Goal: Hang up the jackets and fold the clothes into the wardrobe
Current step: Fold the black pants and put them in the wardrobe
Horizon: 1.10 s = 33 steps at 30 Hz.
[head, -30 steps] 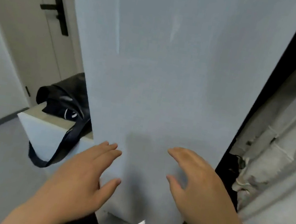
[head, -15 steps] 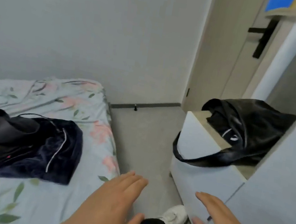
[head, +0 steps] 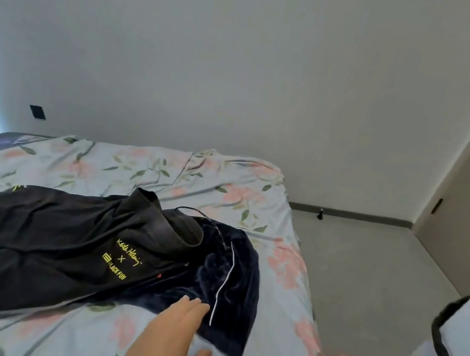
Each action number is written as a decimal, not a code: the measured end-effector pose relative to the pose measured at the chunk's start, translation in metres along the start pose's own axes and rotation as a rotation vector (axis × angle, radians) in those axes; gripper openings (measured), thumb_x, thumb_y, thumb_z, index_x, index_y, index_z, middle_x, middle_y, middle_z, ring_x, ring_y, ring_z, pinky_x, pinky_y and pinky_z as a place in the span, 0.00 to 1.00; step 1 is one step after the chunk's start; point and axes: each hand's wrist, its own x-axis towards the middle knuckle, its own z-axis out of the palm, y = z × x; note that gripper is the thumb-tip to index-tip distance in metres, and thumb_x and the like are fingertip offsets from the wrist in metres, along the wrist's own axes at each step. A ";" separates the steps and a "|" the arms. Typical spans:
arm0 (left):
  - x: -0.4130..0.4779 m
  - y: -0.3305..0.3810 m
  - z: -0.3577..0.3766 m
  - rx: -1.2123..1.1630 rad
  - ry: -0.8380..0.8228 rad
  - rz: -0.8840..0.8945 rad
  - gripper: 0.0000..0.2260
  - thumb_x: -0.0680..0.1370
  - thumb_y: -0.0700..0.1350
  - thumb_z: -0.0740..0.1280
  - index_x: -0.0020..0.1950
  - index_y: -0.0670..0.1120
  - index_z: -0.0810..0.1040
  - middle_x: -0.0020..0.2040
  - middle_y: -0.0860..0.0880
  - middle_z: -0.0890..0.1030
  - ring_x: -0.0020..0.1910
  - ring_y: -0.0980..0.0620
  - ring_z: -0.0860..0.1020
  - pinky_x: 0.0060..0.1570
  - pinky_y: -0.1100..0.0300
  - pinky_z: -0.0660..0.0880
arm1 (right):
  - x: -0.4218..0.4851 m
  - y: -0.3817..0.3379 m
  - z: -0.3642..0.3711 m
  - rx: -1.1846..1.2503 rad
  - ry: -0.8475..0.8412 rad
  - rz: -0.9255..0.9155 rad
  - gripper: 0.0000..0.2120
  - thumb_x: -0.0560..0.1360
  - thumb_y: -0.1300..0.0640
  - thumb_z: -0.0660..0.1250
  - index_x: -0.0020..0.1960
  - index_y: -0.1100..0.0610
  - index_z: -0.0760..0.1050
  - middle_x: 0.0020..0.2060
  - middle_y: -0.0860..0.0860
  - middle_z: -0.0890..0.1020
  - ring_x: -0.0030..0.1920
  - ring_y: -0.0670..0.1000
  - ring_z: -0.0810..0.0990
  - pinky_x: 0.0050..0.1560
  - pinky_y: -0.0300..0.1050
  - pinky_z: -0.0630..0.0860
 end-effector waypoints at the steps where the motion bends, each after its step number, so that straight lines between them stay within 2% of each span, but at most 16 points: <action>1: 0.003 -0.020 0.002 -0.028 0.015 -0.044 0.31 0.77 0.61 0.61 0.77 0.57 0.55 0.76 0.64 0.55 0.78 0.60 0.47 0.72 0.68 0.48 | 0.010 0.002 0.019 0.004 -0.119 -0.110 0.11 0.77 0.70 0.66 0.50 0.59 0.85 0.58 0.50 0.78 0.57 0.48 0.72 0.62 0.36 0.67; 3: 0.011 -0.056 0.003 -0.061 0.047 -0.119 0.30 0.77 0.60 0.62 0.77 0.57 0.56 0.77 0.62 0.55 0.78 0.60 0.48 0.73 0.66 0.50 | 0.031 0.003 0.047 -0.117 -0.192 -0.214 0.18 0.77 0.61 0.70 0.66 0.55 0.76 0.68 0.44 0.73 0.63 0.39 0.69 0.69 0.35 0.62; 5: 0.023 -0.094 0.003 -0.081 0.077 -0.169 0.31 0.77 0.60 0.63 0.78 0.56 0.57 0.78 0.59 0.56 0.78 0.58 0.49 0.74 0.64 0.51 | 0.056 -0.012 0.076 -0.202 -0.229 -0.234 0.23 0.77 0.51 0.69 0.71 0.42 0.68 0.66 0.30 0.68 0.62 0.29 0.66 0.70 0.30 0.58; 7: 0.038 -0.127 0.004 -0.078 0.116 -0.196 0.31 0.77 0.59 0.65 0.77 0.54 0.59 0.78 0.57 0.57 0.78 0.57 0.51 0.74 0.63 0.51 | 0.085 -0.026 0.099 -0.266 -0.237 -0.267 0.23 0.78 0.45 0.65 0.71 0.35 0.63 0.64 0.24 0.63 0.64 0.27 0.64 0.68 0.24 0.56; 11: 0.070 -0.191 0.004 -0.035 0.194 -0.314 0.32 0.75 0.55 0.69 0.77 0.51 0.62 0.78 0.52 0.59 0.78 0.52 0.54 0.75 0.58 0.54 | 0.140 -0.049 0.149 -0.180 -0.317 -0.281 0.25 0.79 0.46 0.65 0.74 0.37 0.62 0.68 0.27 0.63 0.67 0.31 0.64 0.66 0.27 0.60; 14: 0.092 -0.231 0.007 -0.006 0.177 -0.417 0.38 0.74 0.57 0.70 0.79 0.50 0.58 0.79 0.49 0.57 0.78 0.48 0.56 0.74 0.54 0.58 | 0.170 -0.070 0.180 -0.147 -0.364 -0.290 0.28 0.79 0.47 0.64 0.76 0.38 0.58 0.71 0.28 0.59 0.57 0.24 0.63 0.59 0.22 0.58; 16: 0.102 -0.247 0.017 0.002 0.159 -0.485 0.41 0.72 0.62 0.70 0.79 0.52 0.56 0.79 0.50 0.57 0.75 0.48 0.61 0.69 0.52 0.66 | 0.186 -0.078 0.199 -0.145 -0.362 -0.310 0.30 0.79 0.48 0.64 0.77 0.38 0.55 0.73 0.28 0.54 0.65 0.27 0.62 0.61 0.23 0.57; 18: 0.107 -0.254 0.030 0.042 0.183 -0.505 0.40 0.69 0.66 0.69 0.78 0.54 0.61 0.76 0.50 0.64 0.69 0.45 0.68 0.61 0.49 0.71 | 0.197 -0.084 0.215 -0.135 -0.382 -0.325 0.33 0.79 0.48 0.64 0.77 0.36 0.49 0.74 0.27 0.46 0.70 0.34 0.63 0.64 0.29 0.61; 22: 0.108 -0.265 0.054 0.065 0.276 -0.455 0.32 0.68 0.68 0.62 0.69 0.55 0.72 0.65 0.48 0.75 0.59 0.45 0.74 0.52 0.48 0.74 | 0.229 -0.096 0.245 -0.120 -0.324 -0.325 0.41 0.78 0.48 0.65 0.75 0.32 0.37 0.74 0.31 0.33 0.66 0.36 0.64 0.59 0.34 0.69; 23: 0.107 -0.266 0.058 0.068 0.291 -0.441 0.31 0.69 0.67 0.62 0.68 0.55 0.73 0.64 0.48 0.75 0.59 0.45 0.74 0.52 0.48 0.74 | 0.237 -0.097 0.252 -0.116 -0.319 -0.317 0.40 0.79 0.47 0.65 0.76 0.34 0.39 0.77 0.34 0.37 0.67 0.36 0.62 0.62 0.35 0.68; 24: 0.107 -0.266 0.061 0.069 0.305 -0.432 0.30 0.69 0.67 0.62 0.68 0.54 0.73 0.64 0.48 0.75 0.59 0.46 0.74 0.52 0.48 0.74 | 0.245 -0.097 0.259 -0.096 -0.343 -0.295 0.34 0.79 0.47 0.65 0.78 0.37 0.48 0.78 0.38 0.49 0.68 0.38 0.62 0.66 0.37 0.67; 25: 0.106 -0.266 0.063 0.070 0.315 -0.426 0.30 0.70 0.66 0.62 0.68 0.54 0.74 0.64 0.47 0.75 0.59 0.46 0.74 0.52 0.48 0.73 | 0.250 -0.096 0.265 -0.078 -0.370 -0.270 0.25 0.80 0.47 0.64 0.75 0.42 0.62 0.73 0.42 0.64 0.67 0.40 0.67 0.68 0.39 0.67; 26: 0.105 -0.267 0.063 0.072 0.322 -0.421 0.30 0.70 0.65 0.62 0.68 0.53 0.74 0.65 0.47 0.75 0.59 0.46 0.73 0.53 0.48 0.73 | 0.251 -0.094 0.272 -0.076 -0.389 -0.243 0.16 0.80 0.47 0.63 0.67 0.47 0.73 0.62 0.43 0.73 0.60 0.42 0.73 0.65 0.40 0.71; 27: 0.104 -0.267 0.063 0.073 0.325 -0.415 0.30 0.70 0.65 0.63 0.68 0.52 0.74 0.65 0.47 0.75 0.59 0.46 0.73 0.53 0.48 0.73 | 0.250 -0.090 0.277 -0.077 -0.398 -0.210 0.10 0.81 0.47 0.63 0.58 0.50 0.77 0.53 0.44 0.75 0.53 0.43 0.76 0.59 0.41 0.73; 29: 0.102 -0.268 0.062 0.062 0.330 -0.383 0.30 0.70 0.63 0.63 0.68 0.51 0.74 0.65 0.47 0.74 0.59 0.46 0.73 0.54 0.49 0.72 | 0.242 -0.079 0.283 -0.027 -0.404 -0.136 0.11 0.81 0.47 0.61 0.49 0.51 0.79 0.45 0.46 0.77 0.46 0.44 0.77 0.51 0.40 0.75; 33: 0.097 -0.266 0.057 0.071 0.341 -0.351 0.29 0.72 0.62 0.60 0.68 0.47 0.74 0.65 0.47 0.74 0.60 0.45 0.73 0.56 0.48 0.72 | 0.224 -0.064 0.273 0.031 -0.415 -0.085 0.16 0.81 0.46 0.59 0.43 0.57 0.73 0.38 0.50 0.78 0.38 0.48 0.76 0.43 0.46 0.74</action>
